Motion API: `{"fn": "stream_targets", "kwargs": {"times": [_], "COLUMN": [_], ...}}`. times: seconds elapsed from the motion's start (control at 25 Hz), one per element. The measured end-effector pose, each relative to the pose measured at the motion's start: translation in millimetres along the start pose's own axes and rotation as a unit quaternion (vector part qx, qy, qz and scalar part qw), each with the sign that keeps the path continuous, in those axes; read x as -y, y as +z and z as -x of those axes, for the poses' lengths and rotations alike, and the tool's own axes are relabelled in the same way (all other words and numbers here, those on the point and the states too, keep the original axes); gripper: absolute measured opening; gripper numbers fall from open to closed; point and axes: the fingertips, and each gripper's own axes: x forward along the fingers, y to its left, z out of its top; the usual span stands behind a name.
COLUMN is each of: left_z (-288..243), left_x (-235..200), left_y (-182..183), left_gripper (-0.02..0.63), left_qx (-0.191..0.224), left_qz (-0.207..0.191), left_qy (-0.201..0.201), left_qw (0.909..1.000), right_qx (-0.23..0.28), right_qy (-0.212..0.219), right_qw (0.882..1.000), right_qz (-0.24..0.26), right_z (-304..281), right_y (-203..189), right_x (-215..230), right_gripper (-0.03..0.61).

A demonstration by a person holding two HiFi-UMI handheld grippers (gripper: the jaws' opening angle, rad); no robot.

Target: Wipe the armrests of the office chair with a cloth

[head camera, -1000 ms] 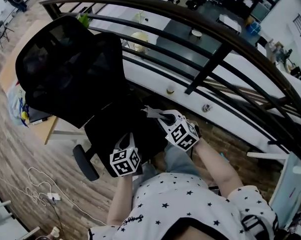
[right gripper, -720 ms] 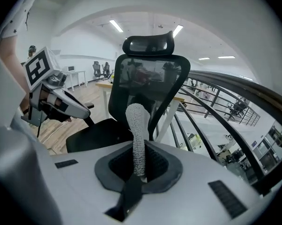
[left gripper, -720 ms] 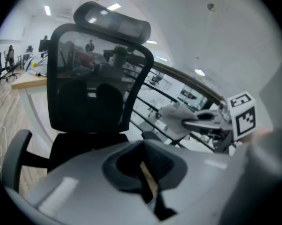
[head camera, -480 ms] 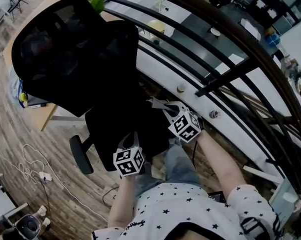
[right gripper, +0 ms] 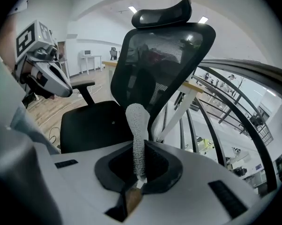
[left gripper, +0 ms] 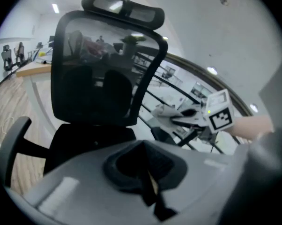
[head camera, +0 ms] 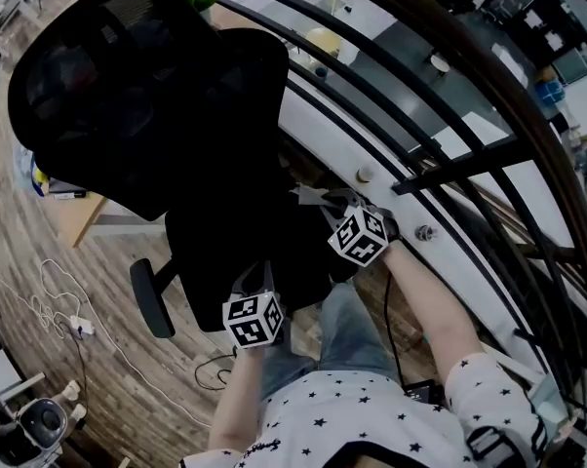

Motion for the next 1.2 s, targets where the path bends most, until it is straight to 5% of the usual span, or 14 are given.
{"fn": "stream_targets", "kwargs": {"times": [0.76,1.2], "left_z": [-20,-18], "left_x": [1,1], "left_y": [-9,-12], "left_gripper": [0.008,0.008], "left_qx": [-0.021,-0.024], "left_qz": [0.014,0.01], "left_qy": [0.011,0.007], "left_qw": [0.9996,0.9996], "right_qx": [-0.052,-0.069], "right_qy": [0.045,0.063], "right_qw": [0.997,0.996], "right_qz": [0.038,0.007], "right_z": [-54,-61], "right_y": [-30,-37], "right_x": [6,1], "right_gripper": [0.025,0.025]}}
